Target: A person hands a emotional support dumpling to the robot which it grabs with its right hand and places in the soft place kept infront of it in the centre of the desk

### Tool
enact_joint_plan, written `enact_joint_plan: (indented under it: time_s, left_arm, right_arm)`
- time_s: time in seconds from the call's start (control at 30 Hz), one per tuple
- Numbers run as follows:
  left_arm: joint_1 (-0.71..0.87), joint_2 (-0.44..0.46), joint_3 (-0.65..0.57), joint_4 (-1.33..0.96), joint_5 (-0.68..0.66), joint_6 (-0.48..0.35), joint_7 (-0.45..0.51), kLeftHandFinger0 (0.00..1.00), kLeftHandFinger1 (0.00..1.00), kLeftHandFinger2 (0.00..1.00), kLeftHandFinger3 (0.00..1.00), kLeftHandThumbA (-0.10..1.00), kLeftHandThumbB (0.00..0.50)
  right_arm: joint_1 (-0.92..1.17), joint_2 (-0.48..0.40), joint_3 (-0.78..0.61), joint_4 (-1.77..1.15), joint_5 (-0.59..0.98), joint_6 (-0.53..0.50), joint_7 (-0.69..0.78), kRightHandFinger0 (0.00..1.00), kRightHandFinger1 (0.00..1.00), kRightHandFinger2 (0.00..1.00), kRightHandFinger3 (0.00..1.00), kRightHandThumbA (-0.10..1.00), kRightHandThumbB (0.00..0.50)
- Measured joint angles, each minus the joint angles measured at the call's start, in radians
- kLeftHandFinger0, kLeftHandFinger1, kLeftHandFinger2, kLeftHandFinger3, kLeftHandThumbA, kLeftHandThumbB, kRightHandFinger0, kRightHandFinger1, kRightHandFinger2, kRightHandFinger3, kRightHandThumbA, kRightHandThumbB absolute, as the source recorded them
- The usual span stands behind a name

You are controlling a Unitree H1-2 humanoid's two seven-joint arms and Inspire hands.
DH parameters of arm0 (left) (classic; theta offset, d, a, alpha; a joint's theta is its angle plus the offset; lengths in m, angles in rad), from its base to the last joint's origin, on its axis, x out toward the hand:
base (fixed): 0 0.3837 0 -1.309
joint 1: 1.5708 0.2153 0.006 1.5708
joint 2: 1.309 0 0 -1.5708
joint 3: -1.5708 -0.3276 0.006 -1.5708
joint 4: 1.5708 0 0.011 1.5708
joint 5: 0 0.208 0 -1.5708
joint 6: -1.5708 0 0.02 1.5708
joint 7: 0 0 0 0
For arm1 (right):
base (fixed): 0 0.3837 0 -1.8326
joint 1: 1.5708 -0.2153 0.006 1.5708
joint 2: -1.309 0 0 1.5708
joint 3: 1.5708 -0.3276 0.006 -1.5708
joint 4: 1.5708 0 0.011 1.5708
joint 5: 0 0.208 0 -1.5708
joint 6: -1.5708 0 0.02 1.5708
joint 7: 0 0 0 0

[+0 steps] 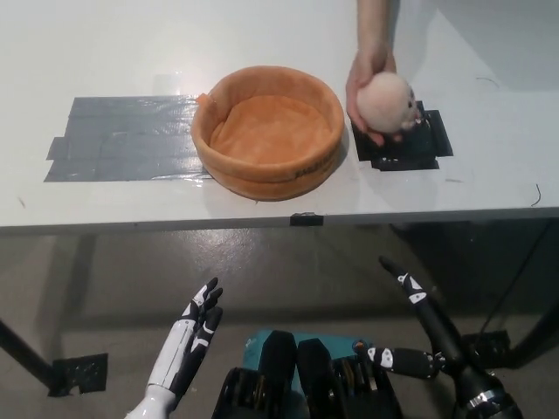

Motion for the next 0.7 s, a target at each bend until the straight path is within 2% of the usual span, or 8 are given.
enact_joint_plan:
  time_s: [0.13, 0.2, 0.23, 0.27, 0.33, 0.47, 0.7]
  left_arm:
    - [-0.002, 0.0, 0.0, 0.0, 0.004, 0.0, 0.0, 1.0, 1.0, 1.0, 1.0, 1.0, 0.097]
    - [-0.005, 0.0, 0.001, 0.0, 0.005, -0.001, 0.0, 1.0, 1.0, 1.0, 1.0, 1.0, 0.093]
    - [-0.006, 0.0, 0.001, 0.0, 0.005, 0.0, 0.0, 1.0, 1.0, 1.0, 1.0, 1.0, 0.1]
    - [-0.007, 0.0, 0.002, 0.0, 0.006, 0.0, 0.0, 1.0, 1.0, 1.0, 1.0, 1.0, 0.105]
    - [-0.007, -0.001, 0.002, 0.0, 0.005, 0.0, 0.0, 1.0, 1.0, 1.0, 1.0, 1.0, 0.115]
    - [-0.008, -0.002, 0.002, 0.0, 0.005, 0.0, 0.0, 1.0, 1.0, 1.0, 1.0, 1.0, 0.116]
    - [-0.013, -0.001, 0.002, -0.002, 0.006, 0.0, -0.001, 1.0, 1.0, 1.0, 1.0, 1.0, 0.117]
  right_arm:
    - [0.005, 0.002, -0.054, -0.112, -0.017, 0.002, -0.025, 1.0, 1.0, 1.0, 1.0, 1.0, 0.322]
    - [-0.006, 0.001, -0.088, -0.194, -0.027, 0.026, -0.026, 1.0, 1.0, 1.0, 1.0, 1.0, 0.371]
    - [-0.016, 0.001, -0.101, -0.228, -0.03, 0.041, -0.026, 1.0, 1.0, 1.0, 1.0, 1.0, 0.374]
    - [-0.032, 0.0, -0.115, -0.262, -0.033, 0.061, -0.024, 1.0, 1.0, 1.0, 1.0, 1.0, 0.346]
    - [-0.094, -0.009, -0.142, -0.31, -0.038, 0.105, -0.017, 1.0, 1.0, 1.0, 1.0, 1.0, 0.338]
    - [-0.228, -0.05, -0.169, -0.319, -0.044, 0.192, 0.002, 1.0, 1.0, 1.0, 1.0, 1.0, 0.356]
    - [-0.507, -0.131, -0.171, -0.137, -0.078, 0.335, 0.047, 1.0, 1.0, 1.0, 1.0, 1.0, 0.341]
